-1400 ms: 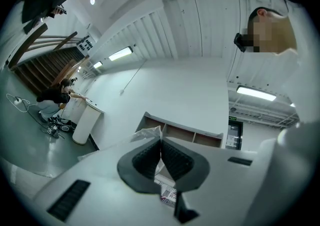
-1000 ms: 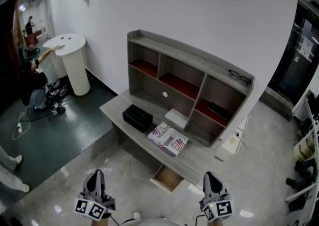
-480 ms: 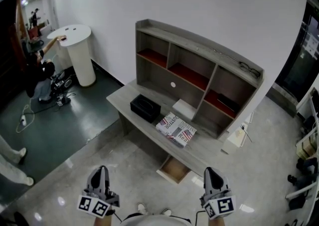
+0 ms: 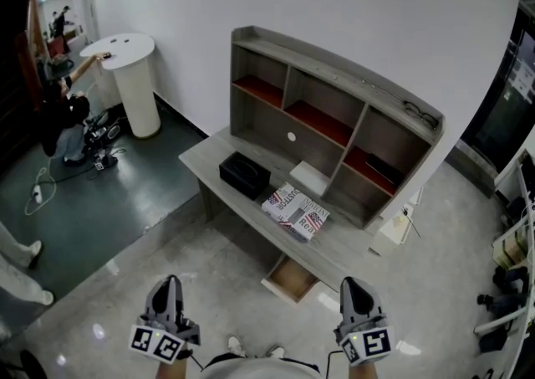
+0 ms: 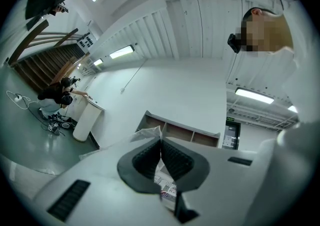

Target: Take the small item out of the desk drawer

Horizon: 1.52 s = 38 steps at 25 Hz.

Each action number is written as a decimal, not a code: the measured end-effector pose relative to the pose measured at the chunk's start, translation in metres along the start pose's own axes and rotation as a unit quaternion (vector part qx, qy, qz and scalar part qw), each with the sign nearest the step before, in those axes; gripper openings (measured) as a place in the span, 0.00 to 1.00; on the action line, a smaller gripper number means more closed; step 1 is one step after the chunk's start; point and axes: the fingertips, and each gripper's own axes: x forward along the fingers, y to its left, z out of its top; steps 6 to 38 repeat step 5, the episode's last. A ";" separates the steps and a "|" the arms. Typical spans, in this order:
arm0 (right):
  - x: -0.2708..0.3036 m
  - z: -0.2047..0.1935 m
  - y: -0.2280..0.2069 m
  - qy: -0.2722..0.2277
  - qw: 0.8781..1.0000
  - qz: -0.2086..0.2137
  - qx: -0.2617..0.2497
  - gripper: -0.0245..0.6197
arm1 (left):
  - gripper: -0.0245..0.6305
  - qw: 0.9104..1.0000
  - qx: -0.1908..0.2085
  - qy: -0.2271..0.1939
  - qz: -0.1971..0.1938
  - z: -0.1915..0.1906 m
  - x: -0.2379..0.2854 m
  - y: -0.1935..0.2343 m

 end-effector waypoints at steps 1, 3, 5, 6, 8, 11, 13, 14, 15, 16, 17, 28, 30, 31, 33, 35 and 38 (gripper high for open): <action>0.000 0.000 0.000 0.001 1.000 0.000 -0.001 0.07 | 0.07 1.000 -0.001 0.001 0.000 0.000 0.000 -0.001; -0.002 0.001 0.000 0.001 1.000 0.000 -0.002 0.07 | 0.07 1.000 -0.002 0.002 -0.001 -0.002 0.000 -0.002; -0.003 0.001 -0.001 0.001 1.000 0.000 -0.003 0.07 | 0.07 1.000 -0.003 0.003 -0.002 -0.003 0.000 -0.004; -0.003 0.001 -0.001 0.001 1.000 0.000 -0.003 0.07 | 0.07 1.000 -0.003 0.003 -0.002 -0.003 0.000 -0.004; -0.003 0.001 -0.001 0.001 1.000 0.000 -0.003 0.07 | 0.07 1.000 -0.003 0.003 -0.002 -0.003 0.000 -0.004; -0.003 0.001 -0.001 0.001 1.000 0.000 -0.003 0.07 | 0.07 1.000 -0.003 0.003 -0.002 -0.003 0.000 -0.004; -0.003 0.001 -0.001 0.001 1.000 0.000 -0.003 0.07 | 0.07 1.000 -0.003 0.003 -0.002 -0.003 0.000 -0.004; -0.003 0.001 -0.001 0.001 1.000 0.000 -0.003 0.07 | 0.07 1.000 -0.003 0.003 -0.002 -0.003 0.000 -0.004; -0.003 0.001 -0.001 0.001 1.000 0.000 -0.003 0.07 | 0.07 1.000 -0.003 0.003 -0.002 -0.003 0.000 -0.004; -0.003 0.001 -0.001 0.001 1.000 0.000 -0.003 0.07 | 0.07 1.000 -0.003 0.003 -0.002 -0.003 0.000 -0.004; -0.003 0.001 -0.001 0.001 1.000 0.000 -0.003 0.07 | 0.07 1.000 -0.003 0.003 -0.002 -0.003 0.000 -0.004; -0.003 0.001 -0.001 0.001 1.000 0.000 -0.003 0.07 | 0.07 1.000 -0.003 0.003 -0.002 -0.003 0.000 -0.004; -0.003 0.001 -0.001 0.001 1.000 0.000 -0.003 0.07 | 0.07 1.000 -0.003 0.003 -0.002 -0.003 0.000 -0.004; -0.003 0.001 -0.001 0.001 1.000 0.000 -0.003 0.07 | 0.07 1.000 -0.003 0.003 -0.002 -0.003 0.000 -0.004; -0.003 0.001 -0.001 0.001 1.000 0.000 -0.003 0.07 | 0.07 1.000 -0.003 0.003 -0.002 -0.003 0.000 -0.004; -0.003 0.001 -0.001 0.001 1.000 0.000 -0.003 0.07 | 0.07 1.000 -0.003 0.003 -0.002 -0.003 0.000 -0.004; -0.003 0.001 -0.001 0.001 1.000 0.000 -0.003 0.07 | 0.07 1.000 -0.003 0.003 -0.002 -0.003 0.000 -0.004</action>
